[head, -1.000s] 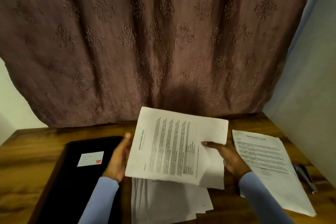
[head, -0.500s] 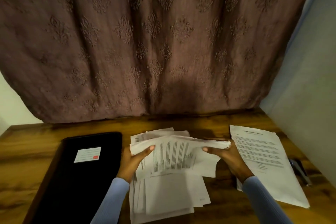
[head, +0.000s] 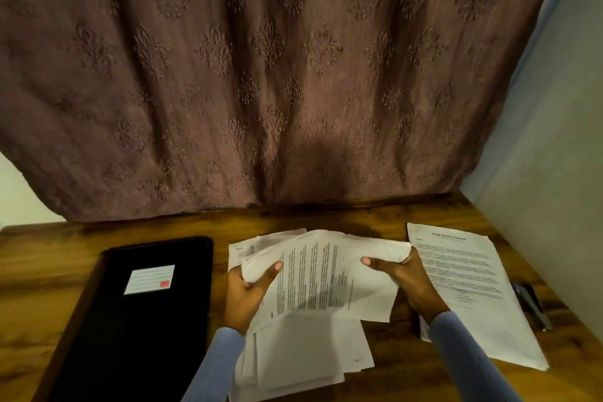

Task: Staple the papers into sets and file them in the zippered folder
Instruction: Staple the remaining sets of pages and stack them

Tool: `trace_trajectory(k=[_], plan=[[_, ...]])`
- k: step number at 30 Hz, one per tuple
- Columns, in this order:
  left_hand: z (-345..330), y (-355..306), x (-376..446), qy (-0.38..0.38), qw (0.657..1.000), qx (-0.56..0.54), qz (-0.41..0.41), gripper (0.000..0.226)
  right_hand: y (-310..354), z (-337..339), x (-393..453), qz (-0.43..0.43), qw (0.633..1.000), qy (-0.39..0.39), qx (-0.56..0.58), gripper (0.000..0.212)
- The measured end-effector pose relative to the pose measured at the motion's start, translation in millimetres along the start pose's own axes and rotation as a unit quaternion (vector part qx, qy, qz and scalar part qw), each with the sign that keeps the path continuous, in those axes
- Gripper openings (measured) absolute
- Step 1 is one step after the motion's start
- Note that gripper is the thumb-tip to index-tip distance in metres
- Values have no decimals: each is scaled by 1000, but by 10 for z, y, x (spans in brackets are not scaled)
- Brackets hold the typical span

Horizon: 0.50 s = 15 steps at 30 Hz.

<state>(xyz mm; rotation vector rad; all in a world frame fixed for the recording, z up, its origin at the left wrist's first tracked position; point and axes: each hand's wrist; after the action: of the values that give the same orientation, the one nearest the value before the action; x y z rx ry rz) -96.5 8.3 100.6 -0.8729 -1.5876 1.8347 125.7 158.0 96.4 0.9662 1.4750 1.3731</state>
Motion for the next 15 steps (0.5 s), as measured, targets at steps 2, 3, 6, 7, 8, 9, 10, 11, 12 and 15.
trace_trajectory(k=[2, 3, 6, 7, 8, 9, 10, 11, 12, 15], plan=[[23, 23, 13, -1, 1000, 2, 1, 27, -13, -18, -13, -10, 1000, 0, 9, 74], [27, 36, 19, -2, 1000, 5, 7, 27, -50, -10, -7, -16, 1000, -2, 14, 73], [32, 44, 38, 0, 1000, 14, 19, 30, -48, -16, -29, -14, 1000, -12, 15, 79], [38, 52, 51, 0, 1000, 18, 21, 33, -41, -9, -20, -6, 1000, -12, 14, 84], [50, 52, 63, -2, 1000, 17, 20, 35, -38, 13, 8, -4, 1000, -15, 11, 86], [62, 41, 67, -4, 1000, 15, 14, 35, -38, 37, 29, -4, 1000, -17, 13, 82], [73, 40, 72, -7, 1000, 12, 9, 35, -30, 47, 33, -3, 1000, -9, 26, 75], [73, 51, 69, -10, 1000, 15, 6, 35, -26, 49, 14, -4, 999, 3, 40, 68], [69, 69, 55, -14, 1000, 19, 7, 34, -31, 42, -13, -7, 999, 16, 47, 64], [59, 144, 21, -40, 999, 21, 17, 36, -136, 42, -85, -23, 998, 37, 43, 49]])
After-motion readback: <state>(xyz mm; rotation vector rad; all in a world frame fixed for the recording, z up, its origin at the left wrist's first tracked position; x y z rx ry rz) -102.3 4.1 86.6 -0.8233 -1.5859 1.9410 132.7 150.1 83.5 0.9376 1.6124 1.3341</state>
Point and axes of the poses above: each hand's wrist, its own x-axis towards the middle knuckle, its own z-axis out of the back of the hand, y = z × x, and after that the axes turned 12 degrees about x, right-handed
